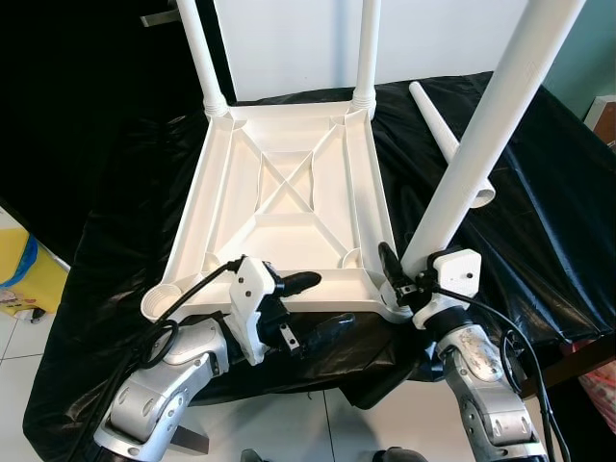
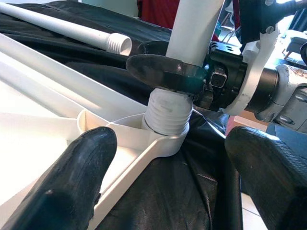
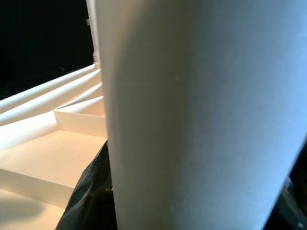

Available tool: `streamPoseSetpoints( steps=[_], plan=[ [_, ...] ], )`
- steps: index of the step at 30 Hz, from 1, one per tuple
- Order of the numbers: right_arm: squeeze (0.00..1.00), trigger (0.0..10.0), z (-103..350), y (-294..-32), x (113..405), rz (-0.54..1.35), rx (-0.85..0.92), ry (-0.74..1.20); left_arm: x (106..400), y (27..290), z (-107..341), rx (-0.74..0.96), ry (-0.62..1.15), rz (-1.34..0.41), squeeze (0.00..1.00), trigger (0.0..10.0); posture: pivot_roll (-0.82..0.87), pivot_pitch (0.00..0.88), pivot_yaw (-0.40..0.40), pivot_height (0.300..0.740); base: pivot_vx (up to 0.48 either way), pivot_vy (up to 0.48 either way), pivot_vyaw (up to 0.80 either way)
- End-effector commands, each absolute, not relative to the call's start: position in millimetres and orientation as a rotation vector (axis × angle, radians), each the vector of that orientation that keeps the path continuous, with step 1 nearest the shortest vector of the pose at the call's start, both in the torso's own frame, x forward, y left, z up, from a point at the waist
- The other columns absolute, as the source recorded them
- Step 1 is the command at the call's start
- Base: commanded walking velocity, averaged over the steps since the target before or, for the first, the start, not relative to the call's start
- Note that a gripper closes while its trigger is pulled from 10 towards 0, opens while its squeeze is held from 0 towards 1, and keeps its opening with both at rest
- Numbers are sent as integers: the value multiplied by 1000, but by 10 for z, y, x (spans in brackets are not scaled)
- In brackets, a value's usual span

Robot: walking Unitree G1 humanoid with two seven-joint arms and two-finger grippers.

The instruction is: Building children table

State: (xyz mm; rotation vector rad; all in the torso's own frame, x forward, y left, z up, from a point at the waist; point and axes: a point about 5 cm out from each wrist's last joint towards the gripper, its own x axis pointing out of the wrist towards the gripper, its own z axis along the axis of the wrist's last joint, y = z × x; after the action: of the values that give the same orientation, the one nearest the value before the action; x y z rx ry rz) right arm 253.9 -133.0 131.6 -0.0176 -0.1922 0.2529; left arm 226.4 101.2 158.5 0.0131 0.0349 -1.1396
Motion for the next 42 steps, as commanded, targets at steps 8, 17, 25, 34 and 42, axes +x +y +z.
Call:
streamPoseSetpoints(
  steps=[8,17,25,34,42],
  plan=[
    [0,10000,1045,-1527,2514,-79,-8,-88,2250,996,1610,18,30,-1166,0,10000,-75,103,43,740,0,0,0],
    [0,10000,1092,-1565,2553,-190,35,-109,2254,982,1609,18,26,-1169,0,10000,-76,90,41,740,0,0,0],
    [0,10000,1176,-1527,2594,-182,52,-149,2252,977,1601,17,28,-1172,0,10000,-78,80,36,740,0,0,0],
    [0,10000,1596,-1534,2626,-204,73,-329,2266,962,1599,15,23,-1175,0,10000,-86,70,36,740,0,0,0],
    [0,10000,1836,-1502,2620,-185,62,-430,2268,951,1601,14,19,-1179,0,10000,-90,70,35,740,0,0,0]
  ],
)
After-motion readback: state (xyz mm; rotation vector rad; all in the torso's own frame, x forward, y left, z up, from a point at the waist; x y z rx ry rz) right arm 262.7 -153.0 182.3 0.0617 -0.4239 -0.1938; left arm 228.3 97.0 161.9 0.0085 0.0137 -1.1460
